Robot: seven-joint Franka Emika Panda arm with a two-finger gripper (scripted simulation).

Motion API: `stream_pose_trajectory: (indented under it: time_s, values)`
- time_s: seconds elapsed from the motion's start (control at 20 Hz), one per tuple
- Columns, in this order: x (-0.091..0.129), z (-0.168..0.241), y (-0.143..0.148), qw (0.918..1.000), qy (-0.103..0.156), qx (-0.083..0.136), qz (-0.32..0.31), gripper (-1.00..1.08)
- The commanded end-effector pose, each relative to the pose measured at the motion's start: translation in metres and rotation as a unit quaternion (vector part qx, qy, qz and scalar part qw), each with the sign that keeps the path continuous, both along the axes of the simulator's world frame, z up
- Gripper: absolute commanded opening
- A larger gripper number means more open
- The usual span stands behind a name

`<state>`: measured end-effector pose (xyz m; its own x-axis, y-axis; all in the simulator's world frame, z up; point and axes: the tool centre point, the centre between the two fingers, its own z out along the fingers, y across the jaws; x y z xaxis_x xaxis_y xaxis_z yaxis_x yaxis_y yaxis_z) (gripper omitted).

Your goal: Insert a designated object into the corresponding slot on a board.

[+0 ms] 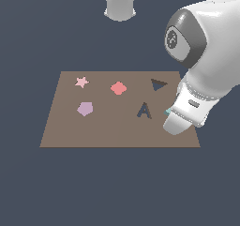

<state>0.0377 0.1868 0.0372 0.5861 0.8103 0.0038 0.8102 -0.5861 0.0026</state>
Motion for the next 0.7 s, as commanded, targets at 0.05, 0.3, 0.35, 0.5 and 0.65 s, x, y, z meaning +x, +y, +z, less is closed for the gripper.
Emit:
stream_pose_trajectory:
  time_s: [0.05, 0.3, 0.35, 0.5, 0.65]
  values:
    - [-0.02, 0.001, 0.005, 0.9963, -0.001, 0.0, 0.086, -1.0]
    - [-0.049, 0.001, 0.006, 0.9793, -0.001, -0.001, 0.203, -1.0]
    - [-0.055, 0.002, 0.005, 0.9743, -0.001, -0.001, 0.225, -1.0]
    - [-0.072, 0.002, 0.002, 0.9569, -0.001, -0.001, 0.29, -1.0]
    - [-0.086, 0.002, -0.004, 0.9364, -0.001, -0.001, 0.351, -1.0]
